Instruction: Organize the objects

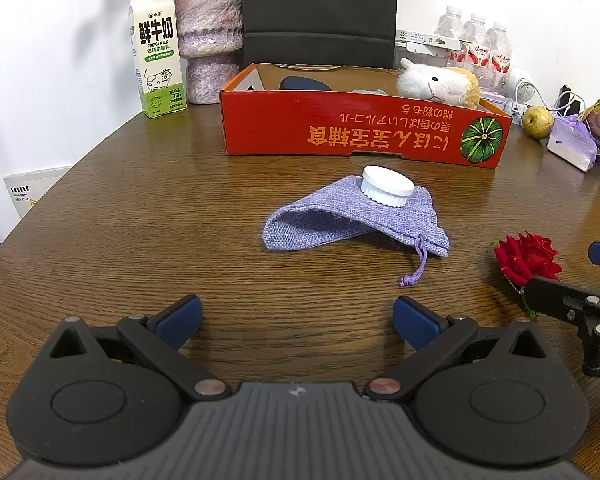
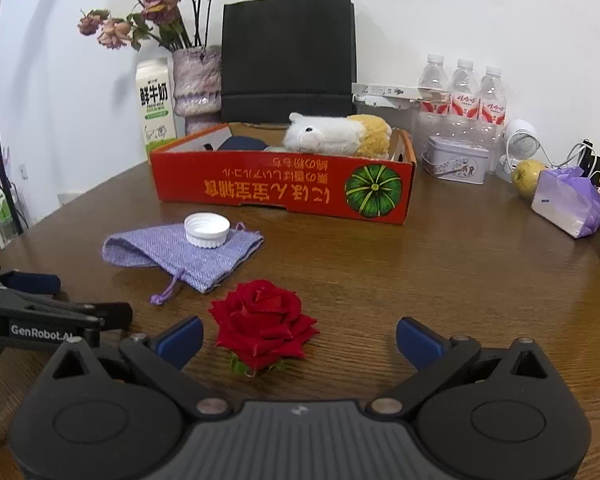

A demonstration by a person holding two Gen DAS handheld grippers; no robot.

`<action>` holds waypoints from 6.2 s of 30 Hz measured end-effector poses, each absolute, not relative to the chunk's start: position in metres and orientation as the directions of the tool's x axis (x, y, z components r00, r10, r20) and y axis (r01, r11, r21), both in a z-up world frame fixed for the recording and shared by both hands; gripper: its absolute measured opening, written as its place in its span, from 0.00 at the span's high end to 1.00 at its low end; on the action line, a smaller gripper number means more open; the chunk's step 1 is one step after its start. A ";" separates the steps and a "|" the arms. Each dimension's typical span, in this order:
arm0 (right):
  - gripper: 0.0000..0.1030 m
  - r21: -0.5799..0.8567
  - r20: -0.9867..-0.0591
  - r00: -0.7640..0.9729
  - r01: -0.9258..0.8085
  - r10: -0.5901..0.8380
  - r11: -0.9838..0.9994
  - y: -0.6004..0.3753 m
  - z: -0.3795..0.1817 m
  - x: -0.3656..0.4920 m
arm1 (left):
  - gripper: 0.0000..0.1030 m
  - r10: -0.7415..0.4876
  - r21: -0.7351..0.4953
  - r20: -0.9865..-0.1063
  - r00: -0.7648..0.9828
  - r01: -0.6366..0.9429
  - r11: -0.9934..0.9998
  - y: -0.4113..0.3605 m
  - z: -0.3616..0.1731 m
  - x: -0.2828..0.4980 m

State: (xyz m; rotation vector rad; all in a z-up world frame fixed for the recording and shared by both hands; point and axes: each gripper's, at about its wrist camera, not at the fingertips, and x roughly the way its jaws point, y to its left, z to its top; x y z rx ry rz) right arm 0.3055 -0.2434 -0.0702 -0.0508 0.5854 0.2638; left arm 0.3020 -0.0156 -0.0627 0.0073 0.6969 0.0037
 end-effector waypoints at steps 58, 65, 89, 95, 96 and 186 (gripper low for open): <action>0.64 -0.004 -0.520 0.805 -0.337 0.286 0.942 -0.231 -0.061 0.328 | 0.00 -0.021 0.032 -0.517 0.856 0.044 0.999 -0.023 -0.030 0.305; 0.64 -0.016 -0.491 0.825 -0.330 0.280 0.944 -0.232 -0.055 0.337 | 0.01 -0.027 0.027 -0.512 0.858 0.048 0.999 -0.029 -0.030 0.329; 0.64 -0.009 -0.455 0.849 -0.305 0.268 0.952 -0.242 -0.050 0.363 | 0.61 -0.117 0.067 -0.566 0.816 0.187 0.980 -0.077 -0.050 0.380; 0.64 -0.016 -0.446 0.854 -0.305 0.267 0.952 -0.241 -0.048 0.367 | 0.62 -0.141 0.046 -0.529 0.836 0.195 0.980 -0.075 -0.041 0.376; 0.64 -0.017 -0.444 0.855 -0.306 0.267 0.952 -0.241 -0.047 0.367 | 0.62 -0.141 0.045 -0.520 0.843 0.192 0.980 -0.075 -0.039 0.375; 0.32 -0.045 -0.404 0.887 -0.264 0.225 0.963 -0.191 -0.014 0.563 | 0.21 -0.020 -0.059 -0.381 0.924 -0.003 0.998 -0.020 0.023 0.557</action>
